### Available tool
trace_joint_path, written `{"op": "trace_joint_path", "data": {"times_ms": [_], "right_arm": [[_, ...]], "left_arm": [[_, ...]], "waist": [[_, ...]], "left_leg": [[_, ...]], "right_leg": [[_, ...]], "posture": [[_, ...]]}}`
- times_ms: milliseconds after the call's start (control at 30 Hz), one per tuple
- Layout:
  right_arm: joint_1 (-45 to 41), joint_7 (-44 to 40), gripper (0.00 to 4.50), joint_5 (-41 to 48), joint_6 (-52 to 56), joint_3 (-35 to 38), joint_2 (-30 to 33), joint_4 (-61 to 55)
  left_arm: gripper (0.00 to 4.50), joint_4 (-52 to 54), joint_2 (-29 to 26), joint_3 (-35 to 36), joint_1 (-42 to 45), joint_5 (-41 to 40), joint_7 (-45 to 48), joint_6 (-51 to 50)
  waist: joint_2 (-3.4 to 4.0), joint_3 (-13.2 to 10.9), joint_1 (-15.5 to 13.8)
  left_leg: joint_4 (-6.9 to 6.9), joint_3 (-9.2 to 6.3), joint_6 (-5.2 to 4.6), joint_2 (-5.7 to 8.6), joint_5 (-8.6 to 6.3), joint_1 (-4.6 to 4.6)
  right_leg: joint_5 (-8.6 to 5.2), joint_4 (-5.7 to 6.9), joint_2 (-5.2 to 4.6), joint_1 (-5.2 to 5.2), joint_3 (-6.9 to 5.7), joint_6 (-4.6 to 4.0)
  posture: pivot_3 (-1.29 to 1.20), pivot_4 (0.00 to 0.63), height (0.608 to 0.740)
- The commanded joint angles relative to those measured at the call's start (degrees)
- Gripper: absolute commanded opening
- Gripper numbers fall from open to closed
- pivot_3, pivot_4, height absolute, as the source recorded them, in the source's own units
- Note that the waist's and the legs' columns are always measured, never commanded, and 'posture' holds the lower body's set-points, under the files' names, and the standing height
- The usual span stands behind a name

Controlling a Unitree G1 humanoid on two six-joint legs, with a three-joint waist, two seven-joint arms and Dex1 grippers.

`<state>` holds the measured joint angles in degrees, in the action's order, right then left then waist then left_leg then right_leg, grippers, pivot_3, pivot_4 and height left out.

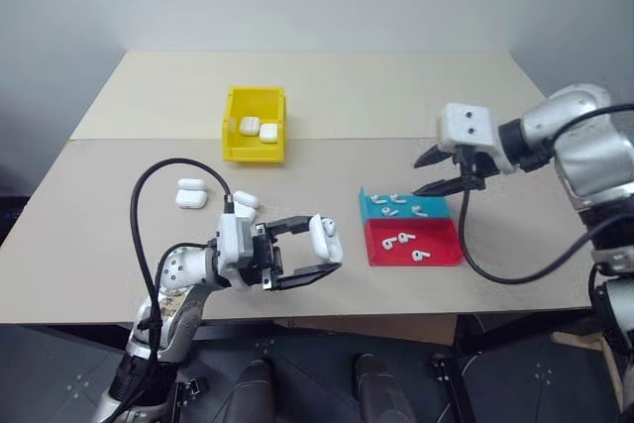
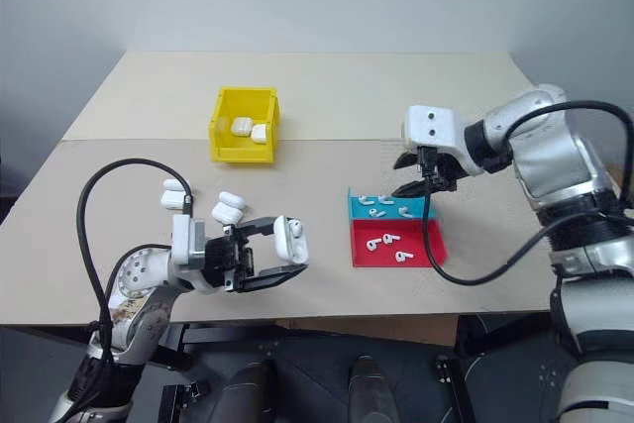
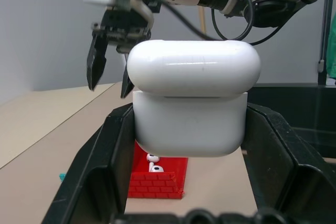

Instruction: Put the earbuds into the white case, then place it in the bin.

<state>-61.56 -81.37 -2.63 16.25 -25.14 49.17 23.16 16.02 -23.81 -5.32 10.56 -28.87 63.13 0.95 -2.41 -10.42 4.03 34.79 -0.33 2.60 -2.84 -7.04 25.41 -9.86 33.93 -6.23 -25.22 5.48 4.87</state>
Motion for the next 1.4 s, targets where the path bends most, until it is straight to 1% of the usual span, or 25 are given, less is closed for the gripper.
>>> {"op": "trace_joint_path", "data": {"times_ms": [33,133,300,400,700,800,933,1100,1233,1400], "right_arm": [[-4.34,1.58,2.92,-8.30,-2.30,-4.19,-3.00,8.56],[-6.60,3.55,2.92,-12.46,-2.28,-5.99,-6.51,15.25],[-8.46,6.52,2.92,-15.88,-1.65,-6.45,-11.63,24.12],[-8.34,7.25,2.92,-17.90,-2.65,-6.90,-12.63,26.71],[-8.56,5.61,2.92,-18.46,0.29,-5.57,-13.87,28.73],[-8.47,5.74,2.92,-18.80,-1.18,-5.49,-13.79,28.95],[-6.70,4.52,2.92,-17.77,-11.32,-4.88,-11.32,26.67],[-6.61,3.40,2.92,-18.42,-22.75,-4.96,-9.37,26.75],[-7.54,1.99,2.92,-20.69,-36.32,-6.86,-7.72,28.51],[-9.58,4.11,2.92,-23.81,-53.48,-8.91,-7.73,32.40]], "left_arm": [[2.79,2.48,0.16,-0.33,-0.28,0.96,-1.25,1.30],[2.79,3.22,-0.08,-0.37,-0.98,1.03,-2.00,1.09],[2.79,3.68,-0.66,0.12,-1.48,1.57,-3.60,0.75],[2.79,3.51,-0.21,0.22,-0.97,1.83,-5.26,0.52],[2.79,4.59,-0.78,-0.80,-1.46,1.66,-5.88,0.02],[2.79,4.28,-0.82,-0.81,-1.16,1.76,-5.97,0.06],[2.79,4.33,-0.83,-0.97,-1.25,1.80,-6.02,0.09],[2.79,4.89,-0.79,-1.37,-1.82,2.15,-6.40,0.12],[2.79,5.27,-0.98,-1.40,-2.13,2.10,-6.87,0.00],[2.79,5.49,-1.03,-1.45,-2.24,2.20,-7.34,0.01]], "waist": [[0.00,0.00,0.11],[0.00,0.00,0.06],[0.01,0.00,-0.01],[0.01,-0.01,-0.12],[0.02,-0.01,0.09],[0.02,-0.01,0.07],[0.02,-0.01,0.00],[0.02,-0.01,-0.01],[0.02,-0.01,0.08],[0.02,-0.01,0.24]], "left_leg": [[-0.02,0.00,-0.01,0.00,0.01,-0.01],[-0.07,0.00,-0.14,0.00,0.09,0.00],[-0.03,0.00,-0.15,0.01,0.09,0.03],[-0.02,0.00,-0.14,0.01,0.09,0.02],[-0.03,0.00,-0.14,0.01,0.09,-0.01],[-0.02,0.00,-0.14,0.01,0.09,-0.01],[-0.01,0.00,-0.14,0.01,0.09,-0.01],[-0.01,0.00,-0.14,0.01,0.09,-0.01],[-0.02,0.00,-0.14,0.01,0.09,-0.05],[-0.02,0.00,-0.14,0.01,0.09,-0.11]], "right_leg": [[0.00,0.04,0.00,-0.02,0.00,0.01],[-0.04,0.11,0.01,-0.05,-0.01,0.07],[-0.05,0.12,0.01,-0.04,-0.01,0.08],[-0.05,0.15,0.01,-0.01,-0.02,0.08],[-0.04,0.19,0.01,-0.01,-0.02,0.08],[-0.04,0.19,0.01,0.00,-0.02,0.08],[-0.04,0.19,0.01,0.01,-0.02,0.08],[-0.05,0.18,0.01,0.02,-0.02,0.09],[-0.05,0.18,0.01,0.03,-0.02,0.09],[-0.05,0.19,0.01,0.07,-0.01,0.09]], "posture": [[0.00,0.150,0.740],[0.00,0.150,0.740],[0.00,0.150,0.740],[0.00,0.150,0.740],[0.00,0.150,0.740],[0.00,0.150,0.740],[0.00,0.150,0.740],[0.00,0.150,0.740],[0.00,0.150,0.740],[0.00,0.150,0.740]]}}
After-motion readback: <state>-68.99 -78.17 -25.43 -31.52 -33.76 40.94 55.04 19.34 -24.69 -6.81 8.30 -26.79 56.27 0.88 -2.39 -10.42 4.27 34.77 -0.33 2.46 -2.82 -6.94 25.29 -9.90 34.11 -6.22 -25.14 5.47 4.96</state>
